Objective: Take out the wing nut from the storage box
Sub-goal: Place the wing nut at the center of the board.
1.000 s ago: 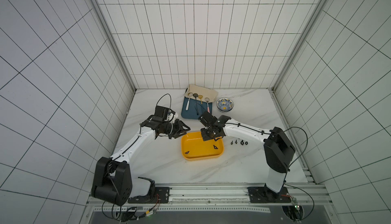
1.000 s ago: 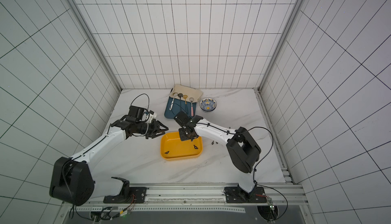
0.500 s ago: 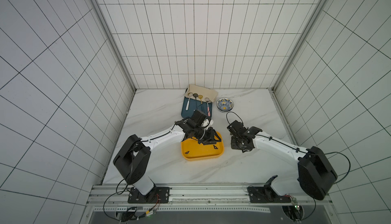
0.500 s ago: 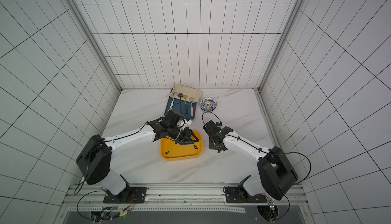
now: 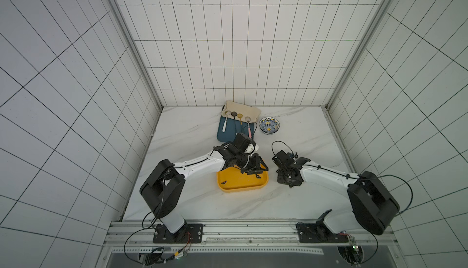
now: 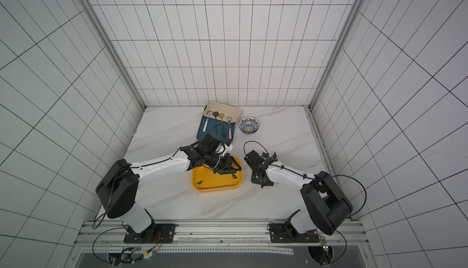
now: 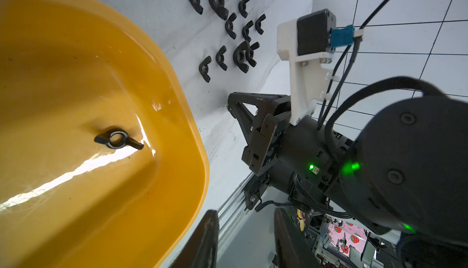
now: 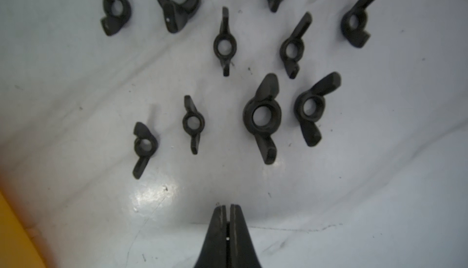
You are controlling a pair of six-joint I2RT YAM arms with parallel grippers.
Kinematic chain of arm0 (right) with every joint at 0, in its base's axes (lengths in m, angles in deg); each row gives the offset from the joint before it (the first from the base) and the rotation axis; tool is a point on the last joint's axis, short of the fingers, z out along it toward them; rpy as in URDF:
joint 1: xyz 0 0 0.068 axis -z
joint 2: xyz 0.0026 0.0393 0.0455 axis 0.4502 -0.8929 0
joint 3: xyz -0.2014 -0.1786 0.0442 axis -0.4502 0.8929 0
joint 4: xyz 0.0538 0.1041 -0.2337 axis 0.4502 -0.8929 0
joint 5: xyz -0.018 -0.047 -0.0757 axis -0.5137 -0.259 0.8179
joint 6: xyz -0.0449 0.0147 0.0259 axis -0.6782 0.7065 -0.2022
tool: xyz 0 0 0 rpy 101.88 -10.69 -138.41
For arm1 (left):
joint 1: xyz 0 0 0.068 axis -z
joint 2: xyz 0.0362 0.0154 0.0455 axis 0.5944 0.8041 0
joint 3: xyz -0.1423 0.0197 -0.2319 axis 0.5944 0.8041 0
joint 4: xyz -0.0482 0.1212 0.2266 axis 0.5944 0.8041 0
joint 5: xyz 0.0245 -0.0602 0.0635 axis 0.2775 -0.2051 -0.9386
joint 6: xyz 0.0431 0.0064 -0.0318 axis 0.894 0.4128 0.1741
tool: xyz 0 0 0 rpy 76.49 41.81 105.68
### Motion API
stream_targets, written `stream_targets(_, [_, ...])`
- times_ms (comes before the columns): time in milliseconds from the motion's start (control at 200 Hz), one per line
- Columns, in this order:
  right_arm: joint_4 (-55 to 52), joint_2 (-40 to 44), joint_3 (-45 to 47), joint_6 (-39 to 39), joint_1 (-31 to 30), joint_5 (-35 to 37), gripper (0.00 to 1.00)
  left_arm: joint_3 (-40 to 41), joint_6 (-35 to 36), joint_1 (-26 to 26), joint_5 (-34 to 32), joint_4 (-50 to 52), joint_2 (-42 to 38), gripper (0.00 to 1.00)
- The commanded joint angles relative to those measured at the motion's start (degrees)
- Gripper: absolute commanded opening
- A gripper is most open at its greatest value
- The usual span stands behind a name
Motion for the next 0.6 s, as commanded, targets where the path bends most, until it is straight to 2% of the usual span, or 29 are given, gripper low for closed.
stream_targets(0, [0.43,-1.24,1.37,1.28,0.53,0.43,0.03,0.55,0.49,-0.1,-0.8,-0.68,-1.73,0.39])
stream_targets(170, [-0.29,-1.35,1.53,1.42,0.56,0.1,0.11,1.05,1.09,-0.68,-0.67,0.0,-2.38,0.4])
stream_targets(330, [-1.45,0.46,1.49,1.16,0.56,0.07,0.15,2.26,1.21,-2.61,0.29,0.16,-3.5,0.4])
stream_targets(595, [-10.73,8.09,-4.13,-1.31,-1.26,3.48,0.2,4.5,4.47,-10.72,2.16,3.75,-8.16,0.4])
